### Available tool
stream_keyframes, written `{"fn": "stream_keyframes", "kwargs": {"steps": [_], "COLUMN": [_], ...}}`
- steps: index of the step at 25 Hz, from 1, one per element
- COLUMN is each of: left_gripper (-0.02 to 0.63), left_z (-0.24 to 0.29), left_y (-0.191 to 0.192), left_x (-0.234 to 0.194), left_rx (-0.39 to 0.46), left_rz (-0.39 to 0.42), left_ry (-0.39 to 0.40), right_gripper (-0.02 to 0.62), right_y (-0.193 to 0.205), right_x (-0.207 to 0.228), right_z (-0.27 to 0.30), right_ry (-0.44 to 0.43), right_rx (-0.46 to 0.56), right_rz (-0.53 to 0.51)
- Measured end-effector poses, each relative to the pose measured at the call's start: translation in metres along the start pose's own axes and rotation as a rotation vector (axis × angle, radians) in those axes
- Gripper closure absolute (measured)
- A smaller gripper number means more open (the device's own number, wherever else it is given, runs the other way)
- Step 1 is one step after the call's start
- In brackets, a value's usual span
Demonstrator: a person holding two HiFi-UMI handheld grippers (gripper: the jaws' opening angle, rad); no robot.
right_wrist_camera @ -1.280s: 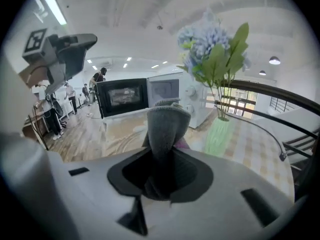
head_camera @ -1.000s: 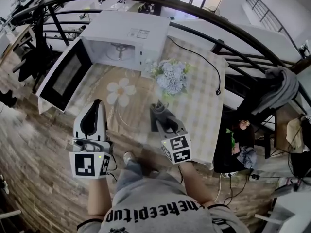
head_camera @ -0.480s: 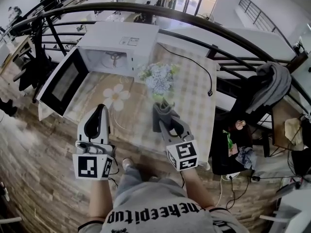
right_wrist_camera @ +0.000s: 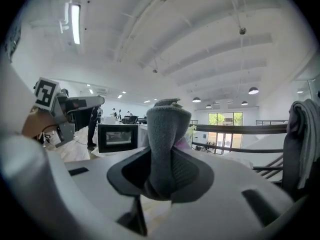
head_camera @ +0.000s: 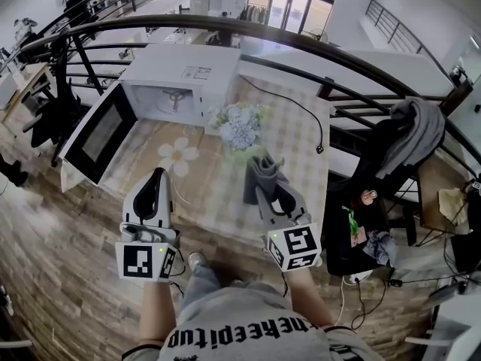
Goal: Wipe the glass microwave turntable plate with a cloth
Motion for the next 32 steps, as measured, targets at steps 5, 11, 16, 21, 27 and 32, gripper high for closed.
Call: {"fn": "stream_keyframes", "kwargs": {"steps": [5,11,16,21,27,32], "left_gripper": [0.594,0.594,0.594,0.594,0.594,0.594], "left_z": [-0.005,-0.011,-0.016,-0.020,-0.021,-0.021], "left_y": [-0.002,-0.002,-0.003,-0.005,-0.006,-0.008], "left_x": [0.004,0.010,0.012,0.014,0.018,0.021], "left_rx": [0.002,0.000,0.005,0.008,0.014,0.015], "left_rz": [-0.004,-0.004,-0.006,-0.008,-0.007,-0.007], "left_ry": [-0.002,-0.001,-0.006,-0.004,0.008,0.016], "right_gripper": [0.485,0.485,0.489,0.489,0.491,0.491], "right_y": [-0.012,-0.023,-0.029,-0.038,-0.045,-0.047], "right_x": [0.006,0.010,0.013,0.013,0.015,0.016], "right_z": [-0.016,-0.032,-0.044,-0.056,-0.070,-0.076], "right_ry": [0.009,0.022,0.032,0.042,0.087,0.107], "right_rx": [0.040,0.082,0.114,0.146,0.185,0.204], "right_rz": [0.009,0.017,0.035,0.032,0.012,0.015]}}
Point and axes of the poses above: the fingertips, and each gripper's own axes: z forward along the fingers, x to its right, y out of its underside, the point moved 5 cm from there along -z, backward along the fingers, and after that the axes turned 14 degrees about -x, right-handed, at the moved point
